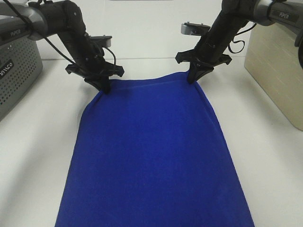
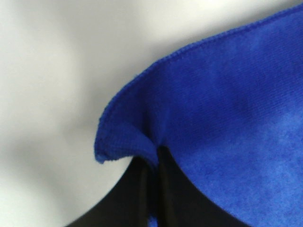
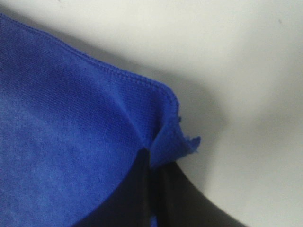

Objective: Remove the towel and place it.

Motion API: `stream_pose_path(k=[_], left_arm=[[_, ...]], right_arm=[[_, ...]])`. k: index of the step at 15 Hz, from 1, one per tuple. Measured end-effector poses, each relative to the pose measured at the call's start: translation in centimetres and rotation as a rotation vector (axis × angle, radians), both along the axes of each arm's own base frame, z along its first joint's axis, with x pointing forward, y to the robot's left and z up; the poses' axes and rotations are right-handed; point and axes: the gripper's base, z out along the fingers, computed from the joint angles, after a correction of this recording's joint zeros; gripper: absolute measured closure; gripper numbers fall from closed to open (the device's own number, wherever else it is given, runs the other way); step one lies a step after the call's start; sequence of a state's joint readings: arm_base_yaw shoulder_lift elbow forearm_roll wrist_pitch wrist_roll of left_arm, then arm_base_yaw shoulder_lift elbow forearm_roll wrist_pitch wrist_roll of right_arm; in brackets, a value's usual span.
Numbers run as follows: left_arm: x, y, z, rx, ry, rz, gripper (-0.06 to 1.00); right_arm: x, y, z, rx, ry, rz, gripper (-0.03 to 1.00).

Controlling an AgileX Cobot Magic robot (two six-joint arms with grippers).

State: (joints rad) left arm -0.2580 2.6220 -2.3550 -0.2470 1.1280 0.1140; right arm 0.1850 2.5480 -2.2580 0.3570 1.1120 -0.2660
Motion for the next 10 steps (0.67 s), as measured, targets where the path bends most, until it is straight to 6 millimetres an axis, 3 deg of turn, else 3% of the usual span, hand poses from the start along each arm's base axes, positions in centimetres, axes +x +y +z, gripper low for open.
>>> stream_pose_path(k=[1, 2, 10], left_arm=[[0.8, 0.1, 1.9, 0.014, -0.081, -0.005, 0.93], [1.1, 0.1, 2.6, 0.022, -0.118, -0.006, 0.93], [3.6, 0.1, 4.2, 0.029, -0.445, -0.033, 0.94]], right_arm=[[0.9, 0.1, 1.5, 0.008, -0.094, 0.001, 0.95], [1.3, 0.1, 2.1, 0.013, -0.141, 0.000, 0.95], [3.4, 0.1, 3.7, 0.014, -0.399, -0.018, 0.95]])
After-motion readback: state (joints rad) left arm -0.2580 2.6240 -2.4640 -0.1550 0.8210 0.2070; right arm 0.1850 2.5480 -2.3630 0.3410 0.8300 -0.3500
